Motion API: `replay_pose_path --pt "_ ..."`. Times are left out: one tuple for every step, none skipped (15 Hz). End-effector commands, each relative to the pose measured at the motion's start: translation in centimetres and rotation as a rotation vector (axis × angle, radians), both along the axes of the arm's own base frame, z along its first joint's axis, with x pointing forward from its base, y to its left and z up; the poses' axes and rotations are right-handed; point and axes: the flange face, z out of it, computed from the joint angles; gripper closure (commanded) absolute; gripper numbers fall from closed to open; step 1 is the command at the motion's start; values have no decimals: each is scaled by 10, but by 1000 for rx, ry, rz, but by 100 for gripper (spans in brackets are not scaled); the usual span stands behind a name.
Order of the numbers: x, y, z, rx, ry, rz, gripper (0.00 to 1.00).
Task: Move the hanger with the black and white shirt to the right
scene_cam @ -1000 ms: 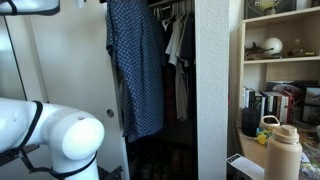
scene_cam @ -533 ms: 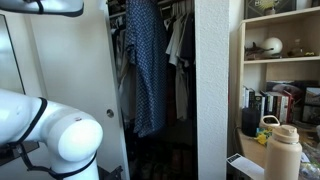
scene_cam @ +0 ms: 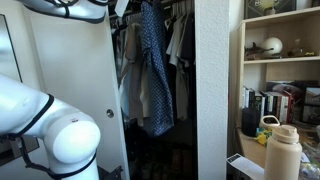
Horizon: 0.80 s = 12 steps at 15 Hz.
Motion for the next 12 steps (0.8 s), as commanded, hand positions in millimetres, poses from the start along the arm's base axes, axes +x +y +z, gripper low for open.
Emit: replay_pose_path --pt "32 -1 16 -50 -37 20 98" --pt "41 -1 18 -60 -39 21 98" --pt "50 -1 19 -64 -40 25 98" --pt "58 1 21 -69 -43 30 98" --pt "66 3 23 -80 -45 32 98" --pt "74 7 26 -90 -47 38 98" --pt "83 9 28 -100 -47 43 98" --pt "91 14 31 -113 -48 48 98" --pt "100 19 33 -126 -50 52 98" --pt "110 22 34 -134 -51 60 98" --pt "119 26 36 -146 -52 65 98" --pt "128 29 36 -156 -51 71 98"
